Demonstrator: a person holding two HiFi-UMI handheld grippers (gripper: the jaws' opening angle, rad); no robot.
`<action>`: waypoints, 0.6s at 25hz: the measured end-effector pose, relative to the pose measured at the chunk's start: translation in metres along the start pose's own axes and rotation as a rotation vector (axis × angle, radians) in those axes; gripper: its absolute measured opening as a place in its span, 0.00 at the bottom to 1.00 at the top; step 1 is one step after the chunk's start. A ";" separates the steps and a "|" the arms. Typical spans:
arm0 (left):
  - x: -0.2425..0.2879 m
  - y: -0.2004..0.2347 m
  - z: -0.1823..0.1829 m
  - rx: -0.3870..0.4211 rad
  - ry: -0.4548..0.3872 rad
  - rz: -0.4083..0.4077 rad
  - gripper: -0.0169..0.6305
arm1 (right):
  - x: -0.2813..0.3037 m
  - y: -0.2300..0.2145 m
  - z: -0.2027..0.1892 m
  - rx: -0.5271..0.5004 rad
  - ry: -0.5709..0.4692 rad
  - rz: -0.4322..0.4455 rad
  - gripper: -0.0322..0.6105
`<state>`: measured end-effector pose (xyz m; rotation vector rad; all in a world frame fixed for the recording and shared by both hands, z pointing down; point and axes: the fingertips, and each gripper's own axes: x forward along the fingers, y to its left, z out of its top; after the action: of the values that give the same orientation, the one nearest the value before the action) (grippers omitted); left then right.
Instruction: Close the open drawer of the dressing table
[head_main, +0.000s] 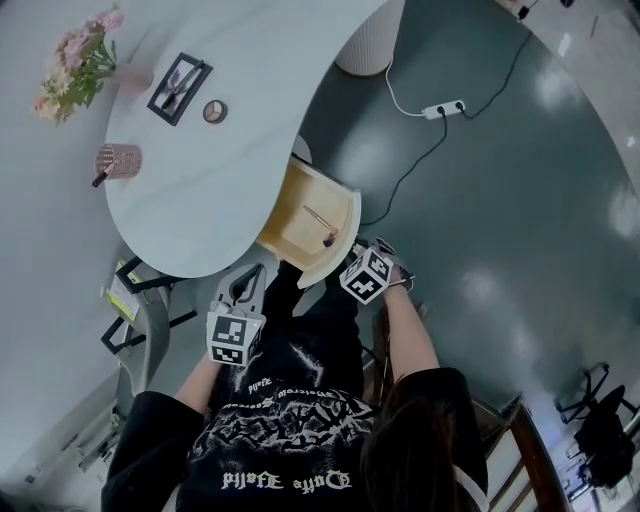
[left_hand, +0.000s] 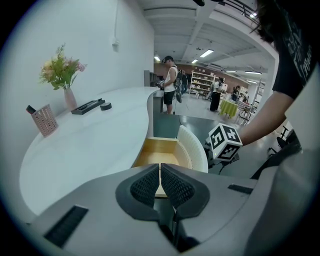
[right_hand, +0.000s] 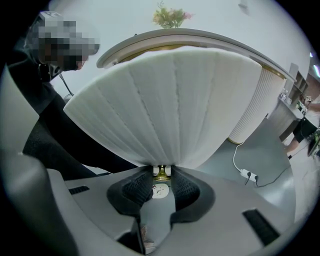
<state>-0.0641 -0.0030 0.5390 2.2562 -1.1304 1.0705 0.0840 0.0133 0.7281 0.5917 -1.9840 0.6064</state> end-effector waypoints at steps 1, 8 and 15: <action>0.000 0.001 0.000 -0.004 0.001 0.003 0.07 | 0.000 0.000 0.001 0.007 -0.001 0.000 0.25; 0.000 0.004 -0.003 -0.022 0.005 0.019 0.07 | 0.004 -0.001 0.013 0.010 -0.024 -0.006 0.25; -0.004 0.012 -0.009 -0.050 0.007 0.041 0.07 | 0.010 -0.001 0.027 0.009 -0.032 -0.007 0.25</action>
<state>-0.0789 -0.0025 0.5419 2.1978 -1.1926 1.0533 0.0621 -0.0061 0.7256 0.6171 -2.0087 0.6058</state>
